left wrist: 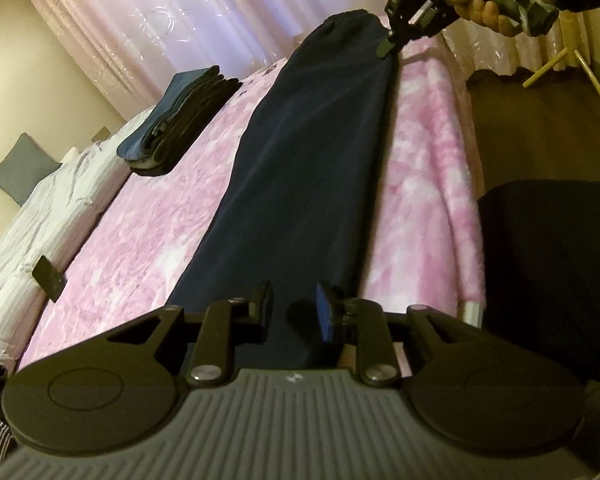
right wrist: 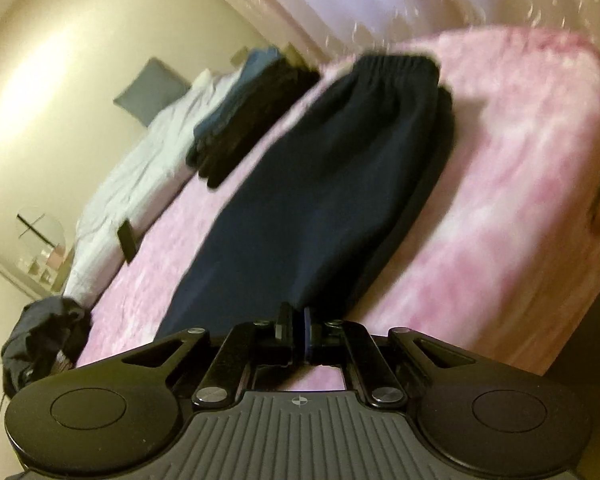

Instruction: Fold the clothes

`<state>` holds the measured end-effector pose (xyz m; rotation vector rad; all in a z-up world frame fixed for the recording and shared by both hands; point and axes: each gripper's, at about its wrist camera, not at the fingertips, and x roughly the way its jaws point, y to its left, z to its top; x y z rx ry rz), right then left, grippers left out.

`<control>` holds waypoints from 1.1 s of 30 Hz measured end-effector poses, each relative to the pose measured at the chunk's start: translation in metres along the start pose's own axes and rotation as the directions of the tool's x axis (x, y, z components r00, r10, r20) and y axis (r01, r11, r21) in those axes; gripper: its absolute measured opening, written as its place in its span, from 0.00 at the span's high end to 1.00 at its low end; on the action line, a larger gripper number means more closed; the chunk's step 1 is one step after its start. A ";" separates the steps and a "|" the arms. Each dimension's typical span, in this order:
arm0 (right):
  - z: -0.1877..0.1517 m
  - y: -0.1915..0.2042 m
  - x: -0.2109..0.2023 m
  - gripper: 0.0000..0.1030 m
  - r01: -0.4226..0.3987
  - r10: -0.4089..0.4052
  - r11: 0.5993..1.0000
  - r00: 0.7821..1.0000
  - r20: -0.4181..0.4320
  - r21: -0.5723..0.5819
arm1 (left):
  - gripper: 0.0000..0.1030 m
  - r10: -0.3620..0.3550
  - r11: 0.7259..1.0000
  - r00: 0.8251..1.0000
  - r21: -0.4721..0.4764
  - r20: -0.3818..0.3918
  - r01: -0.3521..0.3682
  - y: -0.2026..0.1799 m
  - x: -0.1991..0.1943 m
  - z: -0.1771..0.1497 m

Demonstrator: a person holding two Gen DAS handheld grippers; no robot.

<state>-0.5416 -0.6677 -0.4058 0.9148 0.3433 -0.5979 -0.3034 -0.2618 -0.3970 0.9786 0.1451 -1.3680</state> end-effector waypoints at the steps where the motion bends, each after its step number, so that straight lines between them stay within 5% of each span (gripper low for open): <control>1: 0.003 -0.002 -0.006 0.70 0.018 -0.018 1.000 0.999 0.033 0.002 | 0.79 -0.003 1.000 1.000 0.001 0.001 0.003 0.000 0.002 0.002; 2: 0.007 -0.006 -0.012 0.46 0.046 -0.047 0.999 0.996 0.071 0.006 | 0.79 -0.007 1.000 1.000 0.001 0.002 0.007 -0.001 0.003 0.004; 9: 0.056 -0.027 0.004 0.44 0.116 -0.112 0.993 0.970 0.214 -0.006 | 0.81 -0.029 1.000 1.000 0.004 0.010 0.029 -0.003 0.013 0.016; 10: 0.061 -0.027 0.015 0.59 0.136 -0.132 0.991 0.969 0.210 -0.005 | 0.81 -0.029 1.000 1.000 0.003 0.010 0.029 -0.003 0.014 0.016; 11: 0.063 -0.031 0.019 0.96 0.152 -0.148 0.988 0.970 0.195 -0.005 | 0.81 -0.030 1.000 1.000 0.001 0.009 0.030 -0.003 0.014 0.017; 14: 0.071 -0.039 0.029 0.97 0.202 -0.198 0.979 0.967 0.158 -0.011 | 0.81 -0.032 0.999 0.999 -0.003 0.008 0.032 -0.002 0.016 0.018; 21: 0.054 -0.034 0.013 0.95 0.333 -0.308 0.938 0.926 0.217 -0.091 | 0.79 -0.020 0.998 1.000 -0.063 -0.014 0.020 0.007 0.008 0.009; 22: 0.048 -0.024 0.008 0.86 0.350 -0.315 0.928 0.919 0.237 -0.125 | 0.79 -0.010 0.997 1.000 -0.077 -0.019 0.008 0.009 0.005 0.007; 25: 0.019 0.015 -0.009 0.45 0.323 -0.257 0.920 0.924 0.282 -0.222 | 0.79 0.039 0.989 0.998 -0.143 -0.047 -0.045 0.021 -0.012 -0.006; 30: -0.046 0.077 -0.002 0.44 0.076 -0.030 0.918 0.992 0.124 -0.389 | 0.79 0.135 0.946 0.978 -0.274 -0.160 -0.175 0.046 -0.048 -0.050; 33: -0.090 0.106 0.020 0.44 -0.065 0.044 0.877 0.997 -0.055 -0.477 | 0.79 0.176 0.897 0.952 -0.358 -0.249 -0.260 0.063 -0.074 -0.086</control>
